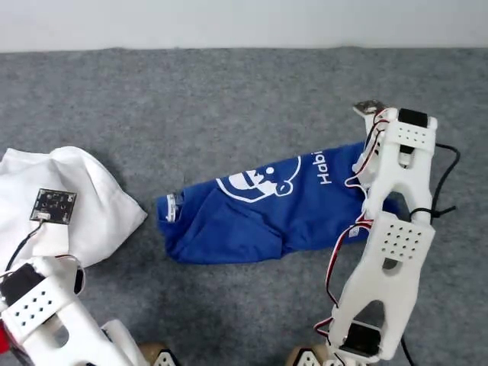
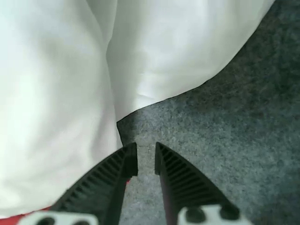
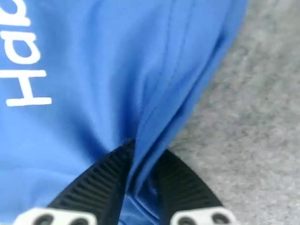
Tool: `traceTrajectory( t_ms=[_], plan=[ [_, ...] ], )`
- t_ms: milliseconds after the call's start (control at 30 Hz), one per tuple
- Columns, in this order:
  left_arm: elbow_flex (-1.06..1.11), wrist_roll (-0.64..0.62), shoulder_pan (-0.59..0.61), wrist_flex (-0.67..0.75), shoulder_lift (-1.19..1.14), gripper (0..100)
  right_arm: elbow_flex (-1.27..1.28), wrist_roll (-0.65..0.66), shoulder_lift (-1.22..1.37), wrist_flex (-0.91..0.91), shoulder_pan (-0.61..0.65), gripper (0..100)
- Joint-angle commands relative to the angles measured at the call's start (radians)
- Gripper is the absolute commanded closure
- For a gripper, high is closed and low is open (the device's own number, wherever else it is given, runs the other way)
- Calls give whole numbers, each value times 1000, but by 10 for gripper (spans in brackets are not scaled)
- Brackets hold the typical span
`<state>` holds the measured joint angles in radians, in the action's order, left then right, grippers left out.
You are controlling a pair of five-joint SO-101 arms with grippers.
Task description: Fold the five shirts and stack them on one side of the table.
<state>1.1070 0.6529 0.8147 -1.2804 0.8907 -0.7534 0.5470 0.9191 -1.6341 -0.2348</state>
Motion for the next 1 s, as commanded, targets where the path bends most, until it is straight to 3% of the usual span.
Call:
traceTrajectory(
  t_ms=[0,233,400,700,967],
  plan=[
    [-4,8,2,11,15,928,-77,84,-53,-62,-41,990],
    [-10,8,0,-2,17,928,-253,276,-21,-64,-231,990],
    [-10,8,0,-3,17,928,-359,304,33,-73,-309,990],
    [-10,8,0,-2,17,928,-397,298,-21,-165,-246,990],
    [-8,8,0,3,17,928,-37,293,-321,-166,-154,990]
  ],
)
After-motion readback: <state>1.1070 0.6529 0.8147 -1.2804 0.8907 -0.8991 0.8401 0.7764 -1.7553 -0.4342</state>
